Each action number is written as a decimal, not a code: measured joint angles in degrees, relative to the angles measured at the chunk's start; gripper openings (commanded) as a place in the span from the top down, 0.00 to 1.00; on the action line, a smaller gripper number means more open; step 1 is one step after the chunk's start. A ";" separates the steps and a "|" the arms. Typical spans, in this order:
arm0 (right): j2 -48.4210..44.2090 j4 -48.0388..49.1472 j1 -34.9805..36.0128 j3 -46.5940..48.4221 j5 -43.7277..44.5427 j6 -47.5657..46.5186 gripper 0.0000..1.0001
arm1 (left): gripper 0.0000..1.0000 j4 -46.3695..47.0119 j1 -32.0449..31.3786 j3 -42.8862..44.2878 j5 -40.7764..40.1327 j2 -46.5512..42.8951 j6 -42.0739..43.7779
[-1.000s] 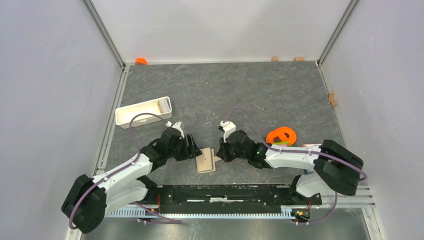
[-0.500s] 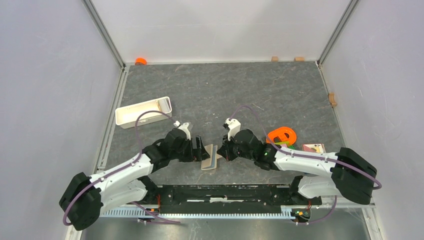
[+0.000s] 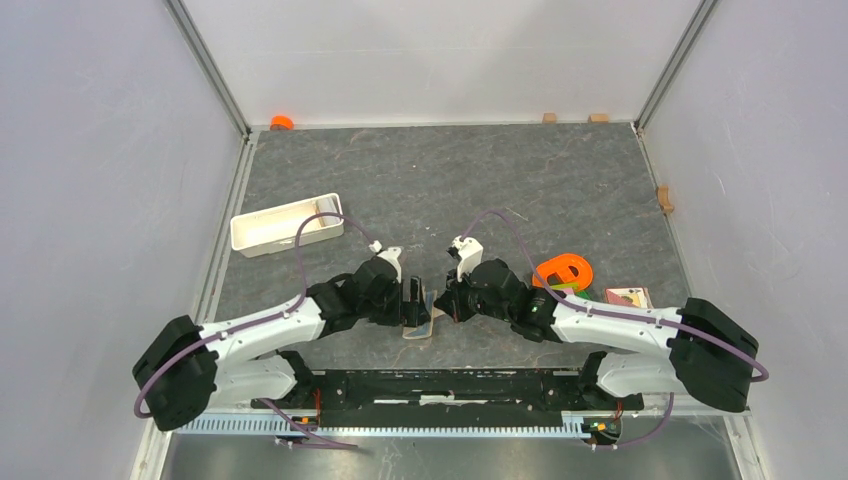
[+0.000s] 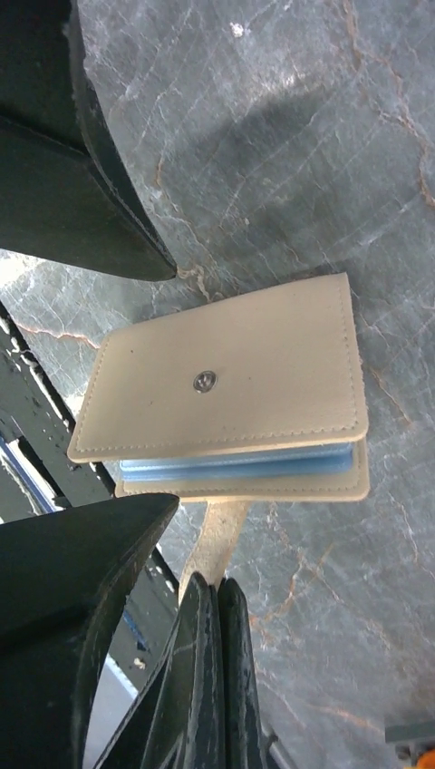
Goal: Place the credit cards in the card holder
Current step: Open the card holder at the center of the board.
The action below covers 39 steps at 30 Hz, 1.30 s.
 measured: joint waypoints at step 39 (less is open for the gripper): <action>-0.66 -2.51 0.26 -0.61 2.51 -0.02 1.00 | 0.15 -2.58 -5.46 2.49 -9.81 5.64 2.34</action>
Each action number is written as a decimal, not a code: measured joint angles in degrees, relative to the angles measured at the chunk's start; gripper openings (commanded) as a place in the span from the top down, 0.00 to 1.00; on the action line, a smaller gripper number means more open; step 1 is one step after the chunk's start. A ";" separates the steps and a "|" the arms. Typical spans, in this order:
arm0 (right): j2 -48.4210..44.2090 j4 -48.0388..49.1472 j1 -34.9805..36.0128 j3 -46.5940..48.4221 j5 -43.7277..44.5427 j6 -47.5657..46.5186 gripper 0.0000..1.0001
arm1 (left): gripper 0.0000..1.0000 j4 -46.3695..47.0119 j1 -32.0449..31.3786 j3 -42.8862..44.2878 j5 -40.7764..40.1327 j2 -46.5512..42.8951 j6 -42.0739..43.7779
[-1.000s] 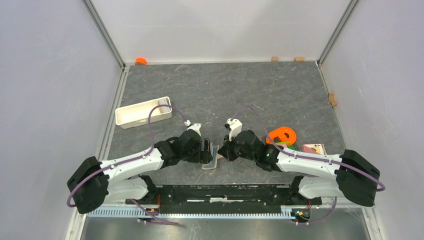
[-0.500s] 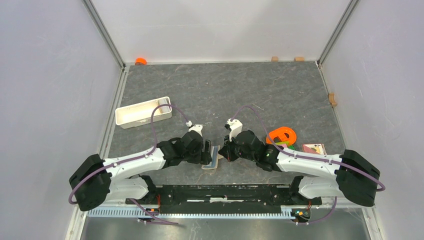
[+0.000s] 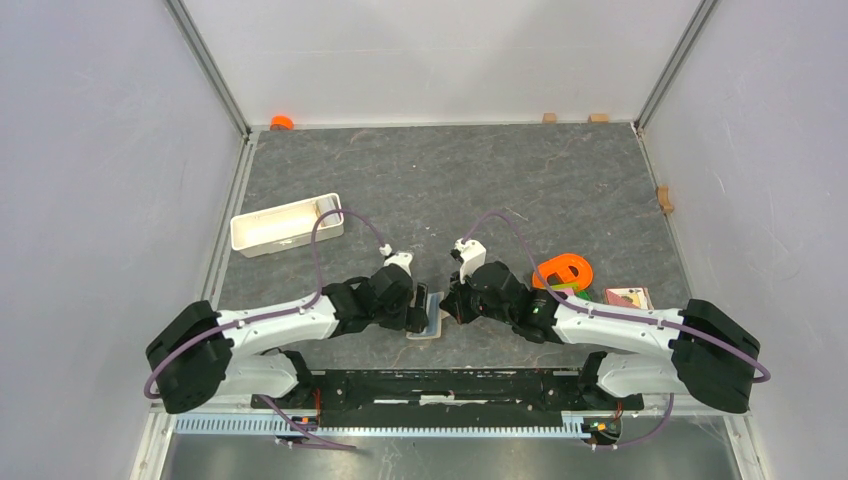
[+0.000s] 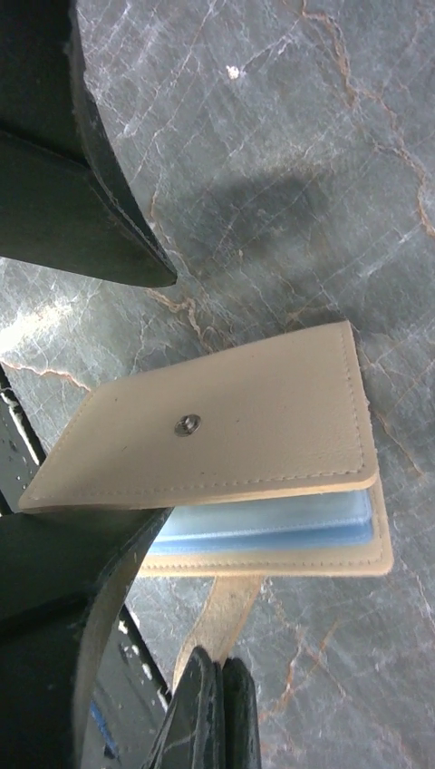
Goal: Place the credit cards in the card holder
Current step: Open the card holder at the center of the board.
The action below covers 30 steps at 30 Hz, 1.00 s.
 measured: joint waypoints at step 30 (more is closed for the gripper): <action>-1.22 -4.28 0.00 -2.99 6.71 -0.63 1.00 | 0.18 -13.31 -0.52 -1.55 -18.95 -5.86 -1.03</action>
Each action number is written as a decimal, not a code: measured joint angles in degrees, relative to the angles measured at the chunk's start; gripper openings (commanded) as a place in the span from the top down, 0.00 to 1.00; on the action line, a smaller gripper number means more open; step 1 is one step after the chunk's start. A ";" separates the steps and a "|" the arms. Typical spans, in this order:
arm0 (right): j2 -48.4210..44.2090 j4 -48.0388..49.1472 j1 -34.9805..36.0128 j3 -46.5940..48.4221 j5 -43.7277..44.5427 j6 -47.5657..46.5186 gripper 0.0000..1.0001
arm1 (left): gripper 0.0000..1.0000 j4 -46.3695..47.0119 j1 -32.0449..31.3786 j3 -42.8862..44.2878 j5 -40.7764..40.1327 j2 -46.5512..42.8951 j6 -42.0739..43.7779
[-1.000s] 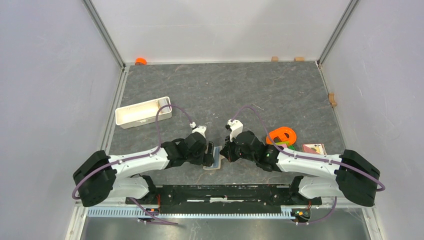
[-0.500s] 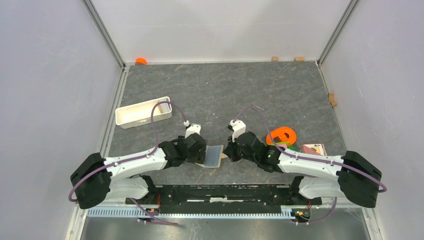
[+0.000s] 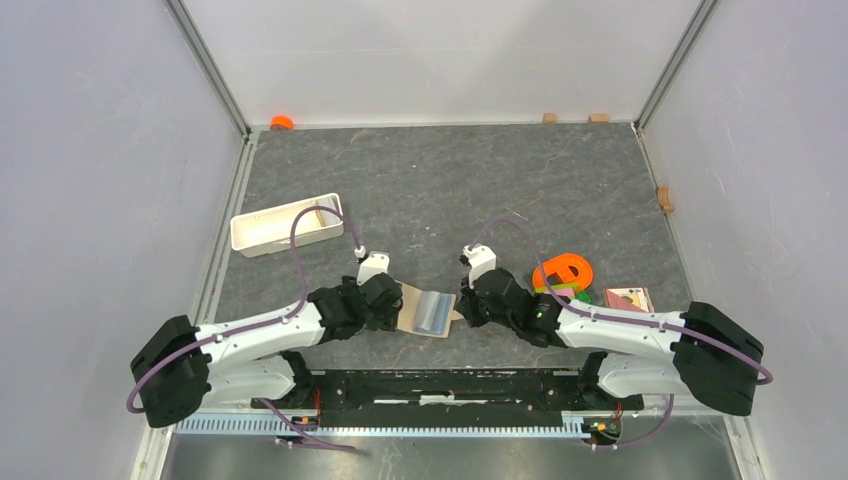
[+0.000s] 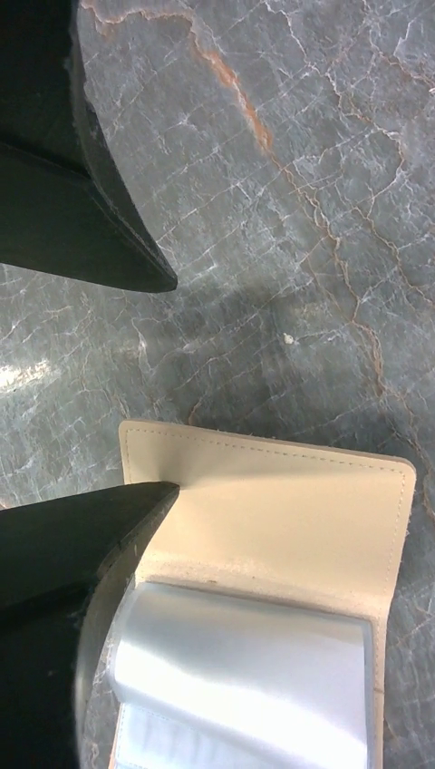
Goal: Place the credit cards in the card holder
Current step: Open the card holder at the center of the board.
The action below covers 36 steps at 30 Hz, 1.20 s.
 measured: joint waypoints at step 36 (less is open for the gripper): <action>0.76 0.15 -0.02 -1.51 1.90 0.07 1.00 | 0.41 24.46 -10.88 5.18 14.60 5.62 11.26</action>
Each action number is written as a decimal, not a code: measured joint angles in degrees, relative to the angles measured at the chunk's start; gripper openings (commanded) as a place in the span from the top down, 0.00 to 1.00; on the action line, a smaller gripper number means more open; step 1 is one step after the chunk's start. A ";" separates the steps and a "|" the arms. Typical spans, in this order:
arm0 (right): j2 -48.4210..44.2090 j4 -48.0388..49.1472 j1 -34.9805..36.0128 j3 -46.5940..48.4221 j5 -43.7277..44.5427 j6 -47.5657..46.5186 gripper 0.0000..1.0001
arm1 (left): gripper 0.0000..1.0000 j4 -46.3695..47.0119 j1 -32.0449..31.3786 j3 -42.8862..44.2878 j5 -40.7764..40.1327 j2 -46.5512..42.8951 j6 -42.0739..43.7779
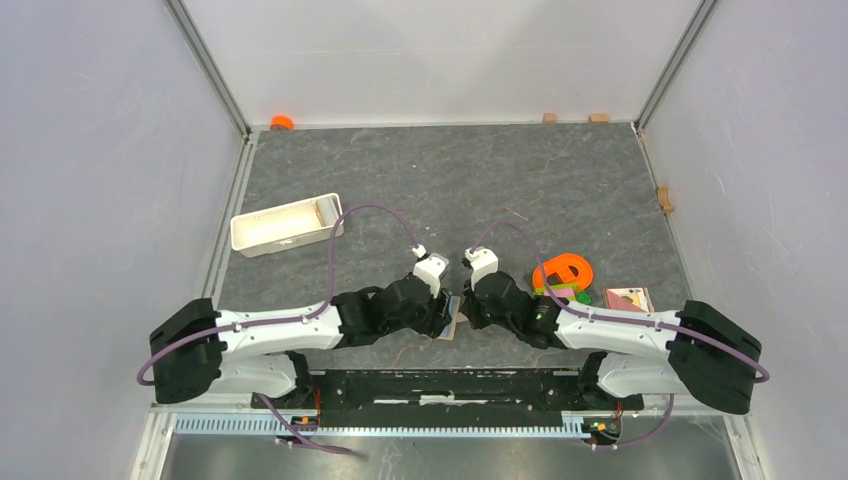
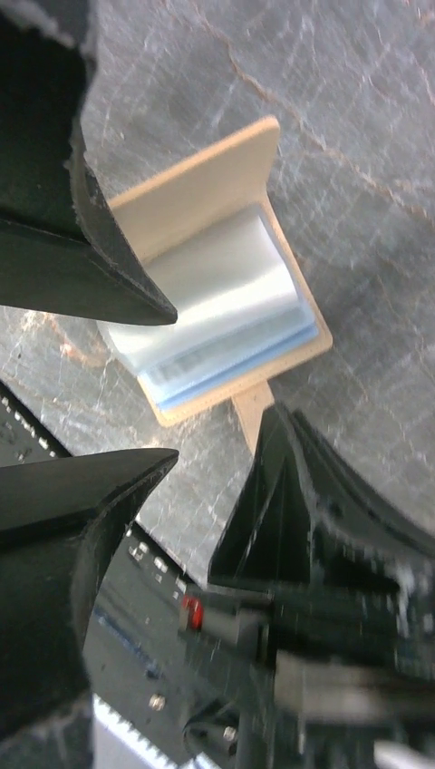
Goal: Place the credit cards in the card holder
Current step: Open the card holder at the center of the board.
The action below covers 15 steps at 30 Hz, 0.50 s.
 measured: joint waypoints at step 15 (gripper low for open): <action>-0.17 -0.17 0.00 -0.31 0.31 0.04 1.00 | 0.18 -2.34 0.00 -1.11 -9.55 6.80 0.07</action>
